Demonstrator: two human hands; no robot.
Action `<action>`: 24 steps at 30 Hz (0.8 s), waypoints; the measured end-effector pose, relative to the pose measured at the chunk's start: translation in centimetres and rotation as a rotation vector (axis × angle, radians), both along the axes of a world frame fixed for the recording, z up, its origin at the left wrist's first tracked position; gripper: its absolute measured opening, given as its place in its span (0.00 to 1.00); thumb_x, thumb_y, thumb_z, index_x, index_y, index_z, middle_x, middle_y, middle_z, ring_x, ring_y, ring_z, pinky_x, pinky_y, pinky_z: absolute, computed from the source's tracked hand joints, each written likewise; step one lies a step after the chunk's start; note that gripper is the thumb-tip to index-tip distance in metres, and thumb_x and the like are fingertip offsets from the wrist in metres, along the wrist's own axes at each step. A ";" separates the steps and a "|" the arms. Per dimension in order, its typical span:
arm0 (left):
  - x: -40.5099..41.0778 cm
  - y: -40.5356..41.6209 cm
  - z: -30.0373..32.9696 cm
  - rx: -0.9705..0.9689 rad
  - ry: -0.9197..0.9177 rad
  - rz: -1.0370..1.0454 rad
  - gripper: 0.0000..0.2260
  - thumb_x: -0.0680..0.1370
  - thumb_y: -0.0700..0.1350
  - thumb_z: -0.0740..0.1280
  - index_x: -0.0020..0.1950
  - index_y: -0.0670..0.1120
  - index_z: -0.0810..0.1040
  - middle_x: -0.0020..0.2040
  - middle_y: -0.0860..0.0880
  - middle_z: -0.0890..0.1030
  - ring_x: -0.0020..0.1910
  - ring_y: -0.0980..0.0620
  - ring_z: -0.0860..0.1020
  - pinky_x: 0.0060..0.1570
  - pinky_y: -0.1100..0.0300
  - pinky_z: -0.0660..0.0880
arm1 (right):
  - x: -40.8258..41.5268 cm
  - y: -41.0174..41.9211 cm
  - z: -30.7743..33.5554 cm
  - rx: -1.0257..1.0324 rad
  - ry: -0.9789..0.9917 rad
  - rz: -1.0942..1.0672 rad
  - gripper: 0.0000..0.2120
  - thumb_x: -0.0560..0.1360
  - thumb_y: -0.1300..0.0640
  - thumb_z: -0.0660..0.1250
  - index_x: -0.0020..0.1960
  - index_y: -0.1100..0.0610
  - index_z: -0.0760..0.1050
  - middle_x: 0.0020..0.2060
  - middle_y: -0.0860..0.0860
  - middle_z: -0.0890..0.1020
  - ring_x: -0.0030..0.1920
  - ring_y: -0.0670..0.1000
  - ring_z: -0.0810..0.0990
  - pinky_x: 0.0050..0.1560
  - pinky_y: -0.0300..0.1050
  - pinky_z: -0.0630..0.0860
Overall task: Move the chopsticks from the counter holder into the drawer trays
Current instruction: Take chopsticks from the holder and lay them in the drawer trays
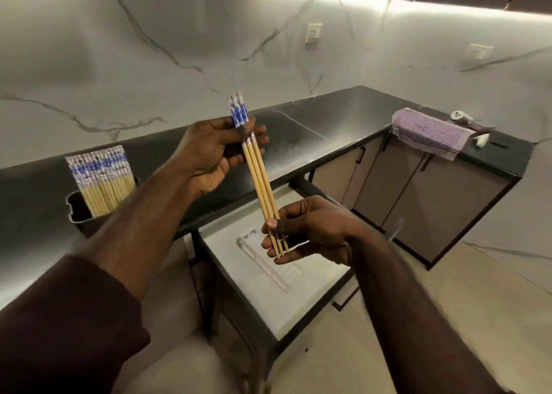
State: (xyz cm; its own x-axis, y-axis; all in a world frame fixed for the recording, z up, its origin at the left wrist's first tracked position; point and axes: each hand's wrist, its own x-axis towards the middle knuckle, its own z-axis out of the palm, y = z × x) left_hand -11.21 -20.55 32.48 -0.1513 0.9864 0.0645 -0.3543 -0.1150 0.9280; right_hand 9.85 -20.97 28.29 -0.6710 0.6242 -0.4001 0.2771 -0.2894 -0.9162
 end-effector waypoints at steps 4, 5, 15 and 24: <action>6.5 1.0 -1.7 -0.064 -0.084 0.021 0.07 0.77 0.36 0.66 0.53 0.38 0.80 0.44 0.42 0.86 0.45 0.46 0.86 0.40 0.57 0.82 | 6.1 1.9 -0.8 -0.024 -0.038 0.008 0.10 0.74 0.60 0.70 0.53 0.65 0.81 0.45 0.61 0.85 0.44 0.55 0.85 0.45 0.50 0.83; 7.8 1.4 -2.1 -0.082 -0.097 0.029 0.07 0.77 0.36 0.65 0.54 0.37 0.80 0.44 0.42 0.86 0.46 0.46 0.86 0.40 0.56 0.82 | 7.4 2.4 -1.0 -0.027 -0.049 0.010 0.10 0.74 0.60 0.70 0.52 0.65 0.82 0.45 0.61 0.85 0.43 0.55 0.85 0.44 0.49 0.83; 13.2 5.3 -6.8 -0.248 -0.165 0.079 0.08 0.78 0.38 0.66 0.56 0.38 0.79 0.46 0.41 0.86 0.47 0.46 0.86 0.44 0.54 0.83 | 13.6 7.8 -3.6 -0.054 -0.190 0.060 0.07 0.73 0.60 0.72 0.48 0.63 0.83 0.42 0.60 0.86 0.41 0.54 0.86 0.37 0.46 0.82; 11.9 8.9 -14.2 -0.484 -0.314 0.159 0.09 0.80 0.36 0.63 0.58 0.35 0.77 0.45 0.39 0.83 0.42 0.45 0.85 0.35 0.55 0.83 | 12.0 12.0 -8.3 -0.134 -0.338 0.063 0.09 0.72 0.61 0.74 0.50 0.65 0.82 0.43 0.62 0.86 0.41 0.56 0.86 0.36 0.47 0.83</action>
State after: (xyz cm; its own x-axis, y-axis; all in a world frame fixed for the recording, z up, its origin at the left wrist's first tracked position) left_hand 0.64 -11.65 18.24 -0.2389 0.8562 -0.4580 -0.6330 0.2204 0.7421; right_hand 21.81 -8.99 19.95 -0.5227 0.5127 -0.6811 0.5788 -0.3732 -0.7251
